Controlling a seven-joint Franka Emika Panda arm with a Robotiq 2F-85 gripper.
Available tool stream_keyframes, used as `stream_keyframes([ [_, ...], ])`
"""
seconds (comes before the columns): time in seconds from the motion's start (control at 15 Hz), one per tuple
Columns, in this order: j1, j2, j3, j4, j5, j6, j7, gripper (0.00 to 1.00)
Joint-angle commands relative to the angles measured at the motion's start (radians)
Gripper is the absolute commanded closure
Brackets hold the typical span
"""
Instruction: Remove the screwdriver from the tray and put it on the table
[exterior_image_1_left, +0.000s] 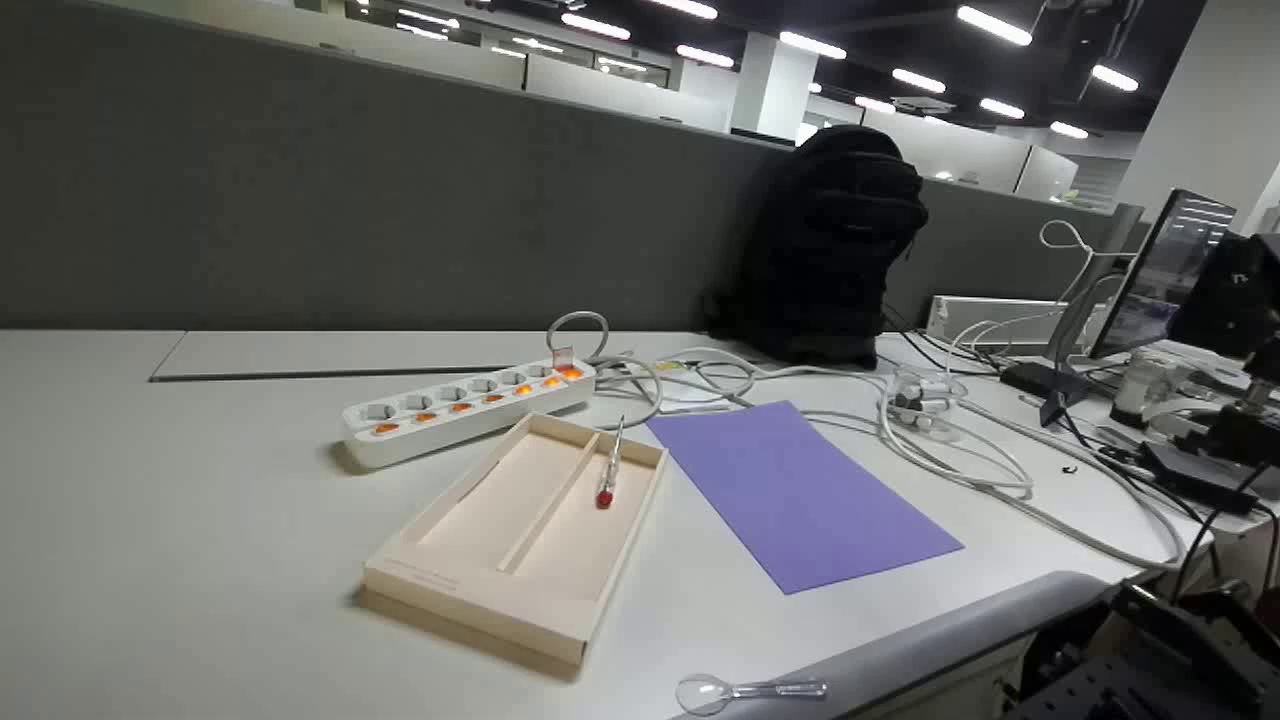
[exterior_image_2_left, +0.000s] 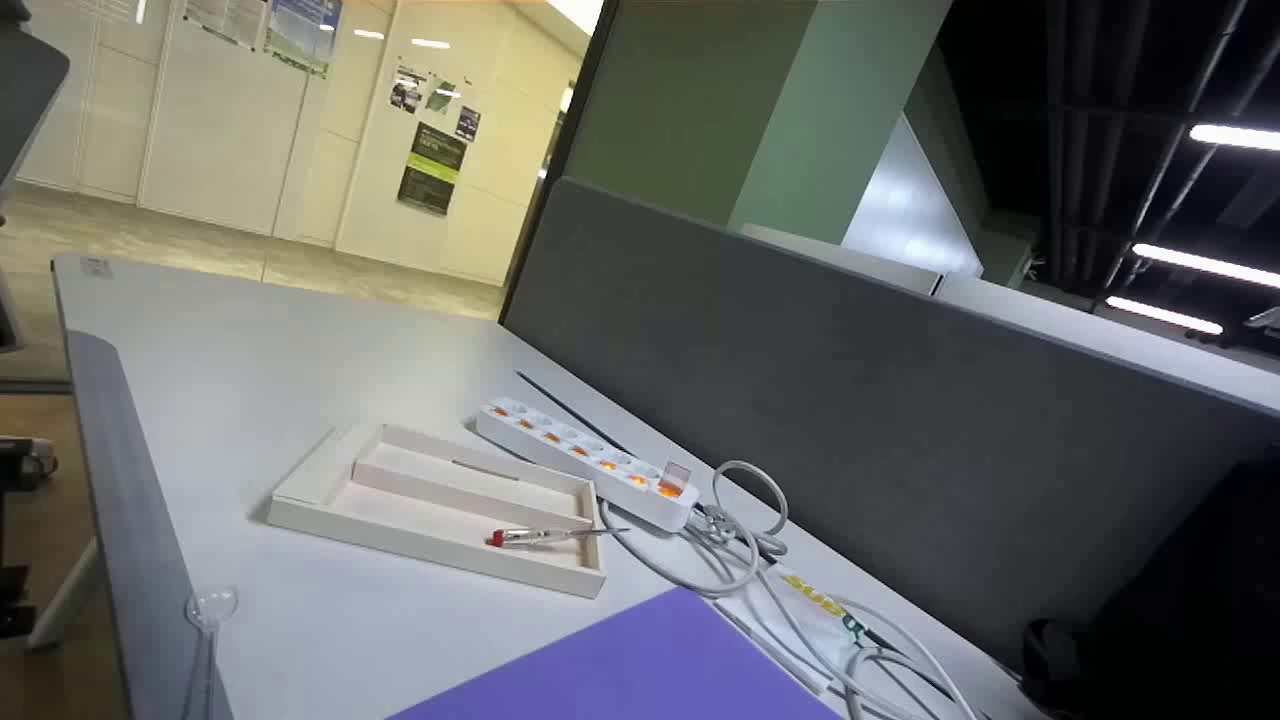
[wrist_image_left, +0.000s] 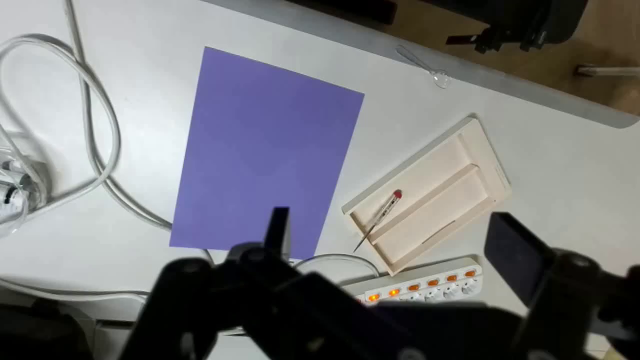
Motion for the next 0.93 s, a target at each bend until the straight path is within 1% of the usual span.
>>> stream_keyframes([
  [0.0, -0.033, 0.008, 0.025, 0.003, 0.014, -0.001, -0.014, 0.0],
  [0.73, -0.033, 0.008, 0.025, 0.003, 0.014, -0.001, -0.014, 0.0],
  [0.87, -0.037, 0.02, 0.049, -0.015, -0.007, 0.034, -0.001, 0.0],
])
